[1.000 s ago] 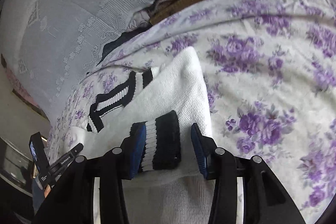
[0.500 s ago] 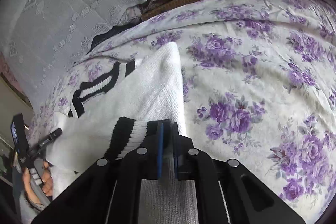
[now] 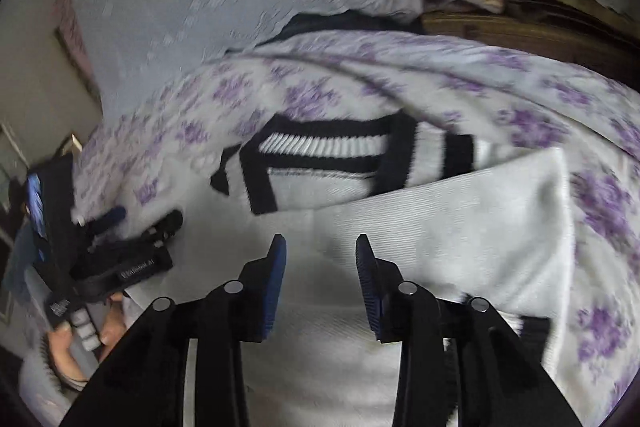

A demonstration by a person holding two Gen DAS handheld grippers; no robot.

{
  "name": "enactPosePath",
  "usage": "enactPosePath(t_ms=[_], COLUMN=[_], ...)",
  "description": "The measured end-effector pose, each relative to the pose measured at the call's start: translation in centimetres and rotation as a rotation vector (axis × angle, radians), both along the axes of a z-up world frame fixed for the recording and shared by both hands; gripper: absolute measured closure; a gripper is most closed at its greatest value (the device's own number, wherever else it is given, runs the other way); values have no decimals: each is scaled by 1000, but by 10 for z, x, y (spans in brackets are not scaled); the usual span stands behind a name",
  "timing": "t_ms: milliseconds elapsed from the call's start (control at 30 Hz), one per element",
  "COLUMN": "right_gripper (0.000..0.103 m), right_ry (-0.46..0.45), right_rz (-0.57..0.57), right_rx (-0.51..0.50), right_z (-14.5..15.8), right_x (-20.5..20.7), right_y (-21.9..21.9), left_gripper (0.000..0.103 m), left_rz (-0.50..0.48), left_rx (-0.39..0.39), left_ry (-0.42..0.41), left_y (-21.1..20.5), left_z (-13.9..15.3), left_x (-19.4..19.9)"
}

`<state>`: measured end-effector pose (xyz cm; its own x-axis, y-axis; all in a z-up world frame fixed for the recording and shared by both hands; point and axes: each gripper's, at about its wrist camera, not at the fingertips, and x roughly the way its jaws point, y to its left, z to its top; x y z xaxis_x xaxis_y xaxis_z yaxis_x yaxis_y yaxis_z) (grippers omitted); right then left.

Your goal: Fold small clothes

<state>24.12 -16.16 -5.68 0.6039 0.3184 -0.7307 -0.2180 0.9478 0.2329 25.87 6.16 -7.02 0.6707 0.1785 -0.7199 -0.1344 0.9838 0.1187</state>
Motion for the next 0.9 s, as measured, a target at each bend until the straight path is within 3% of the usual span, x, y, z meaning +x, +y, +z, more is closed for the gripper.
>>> enactPosePath(t_ms=[67, 167, 367, 500, 633, 767, 833, 867, 900], right_gripper=[64, 94, 95, 93, 87, 86, 88, 95, 99], right_ry=[3, -45, -133, -51, -118, -134, -53, -32, -50], right_rz=[26, 66, 40, 24, -60, -102, -129, -131, -127], right_rx=[-58, -118, -184, -211, -60, -30, -55, -45, -13], right_z=[-12, -7, 8, -16, 7, 17, -4, -15, -17], right_x=[-1, -10, -2, 22, -2, -41, -47, -47, -51], right_y=[13, 23, 29, 30, -2, -32, -45, -55, -61], left_gripper=[4, 4, 4, 4, 4, 4, 4, 4, 4], left_rz=[-2, -6, 30, 47, 62, -24, -40, -39, -39], left_rx=[-16, -16, -19, -54, -41, -44, 35, 96, 108], left_ry=[10, 16, -9, 27, -35, -131, -90, -13, 35], left_y=[2, 0, 5, 12, 13, 0, -13, -19, -21], left_z=[-1, -3, 0, -5, 5, 21, 11, -3, -10], left_x=[2, 3, 3, 8, -1, -17, -12, -3, 4])
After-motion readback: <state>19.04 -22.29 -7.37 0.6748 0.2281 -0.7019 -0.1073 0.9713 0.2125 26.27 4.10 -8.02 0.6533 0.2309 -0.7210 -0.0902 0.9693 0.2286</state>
